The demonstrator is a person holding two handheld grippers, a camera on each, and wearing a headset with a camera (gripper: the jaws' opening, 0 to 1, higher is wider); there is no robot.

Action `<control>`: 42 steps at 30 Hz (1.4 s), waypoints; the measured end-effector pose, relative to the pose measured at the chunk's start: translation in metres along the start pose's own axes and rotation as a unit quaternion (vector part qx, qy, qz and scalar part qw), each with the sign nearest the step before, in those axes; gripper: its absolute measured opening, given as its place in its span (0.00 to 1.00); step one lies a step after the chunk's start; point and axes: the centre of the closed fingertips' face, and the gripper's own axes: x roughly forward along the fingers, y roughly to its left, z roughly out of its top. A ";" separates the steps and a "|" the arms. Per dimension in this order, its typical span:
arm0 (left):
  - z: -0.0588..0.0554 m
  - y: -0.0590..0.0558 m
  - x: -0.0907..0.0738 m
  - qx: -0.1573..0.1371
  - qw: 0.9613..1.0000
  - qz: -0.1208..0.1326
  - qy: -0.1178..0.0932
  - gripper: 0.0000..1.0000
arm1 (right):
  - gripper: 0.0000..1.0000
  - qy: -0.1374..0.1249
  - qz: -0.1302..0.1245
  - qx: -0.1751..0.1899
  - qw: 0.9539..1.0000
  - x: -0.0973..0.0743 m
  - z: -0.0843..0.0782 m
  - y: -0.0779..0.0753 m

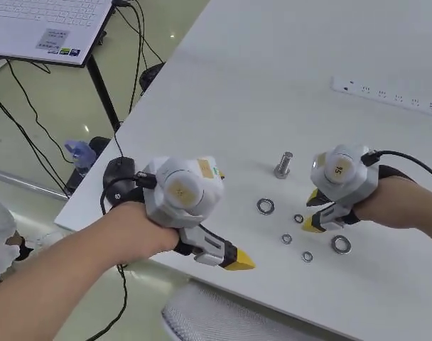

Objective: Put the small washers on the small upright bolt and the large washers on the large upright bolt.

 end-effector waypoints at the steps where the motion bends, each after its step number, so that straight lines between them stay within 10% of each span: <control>1: 0.000 0.000 0.000 0.000 1.000 0.000 0.000 0.95 | 0.32 -0.001 0.001 0.000 1.000 0.001 0.000 0.001; 42: -0.006 0.005 -0.005 -0.008 1.000 0.009 -0.002 0.90 | 0.23 0.014 -0.018 -0.031 0.999 0.018 0.001 -0.003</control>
